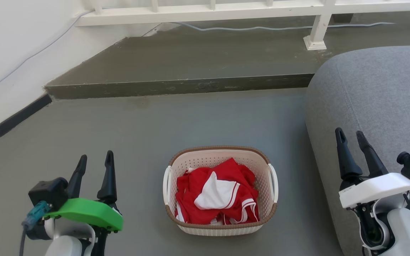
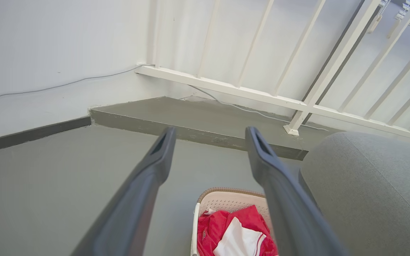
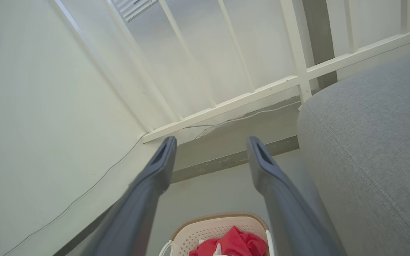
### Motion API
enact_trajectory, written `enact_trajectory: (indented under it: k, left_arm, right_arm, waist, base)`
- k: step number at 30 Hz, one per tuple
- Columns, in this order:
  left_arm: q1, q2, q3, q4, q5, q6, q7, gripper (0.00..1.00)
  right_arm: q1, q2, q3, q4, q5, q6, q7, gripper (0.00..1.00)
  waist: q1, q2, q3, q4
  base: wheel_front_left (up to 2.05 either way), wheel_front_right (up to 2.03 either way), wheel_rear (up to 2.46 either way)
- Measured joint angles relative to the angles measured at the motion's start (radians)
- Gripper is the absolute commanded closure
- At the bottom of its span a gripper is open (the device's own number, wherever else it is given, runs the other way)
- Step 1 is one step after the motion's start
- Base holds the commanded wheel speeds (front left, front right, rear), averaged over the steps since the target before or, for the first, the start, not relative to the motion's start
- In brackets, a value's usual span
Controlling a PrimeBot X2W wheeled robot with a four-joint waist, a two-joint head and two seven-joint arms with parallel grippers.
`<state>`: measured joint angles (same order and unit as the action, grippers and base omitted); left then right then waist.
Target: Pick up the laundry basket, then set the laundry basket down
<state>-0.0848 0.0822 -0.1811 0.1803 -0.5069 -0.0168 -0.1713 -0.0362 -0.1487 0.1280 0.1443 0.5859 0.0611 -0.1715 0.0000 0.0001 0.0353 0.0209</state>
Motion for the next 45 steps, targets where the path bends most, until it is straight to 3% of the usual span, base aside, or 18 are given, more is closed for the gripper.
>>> enact_trajectory:
  k: [23, 45]
  left_arm:
    - [-0.019, -0.002, -0.040, -0.033, 0.298, 0.001, -0.078, 0.00]
    - [-0.019, -0.014, -0.014, -0.031, 0.300, -0.002, -0.078, 0.00]
  right_arm:
    - [-0.012, 0.010, 0.019, -0.032, -0.300, -0.010, -0.078, 0.00]
    - [-0.016, 0.030, -0.008, -0.018, -0.324, -0.008, -0.079, 0.00]
  waist:
    - [0.0000, 0.0000, 0.015, 0.003]
    - [0.0000, 0.0000, 0.028, -0.001]
  base:
    - [0.00, 0.00, 0.00]
    - [0.00, 0.00, 0.00]
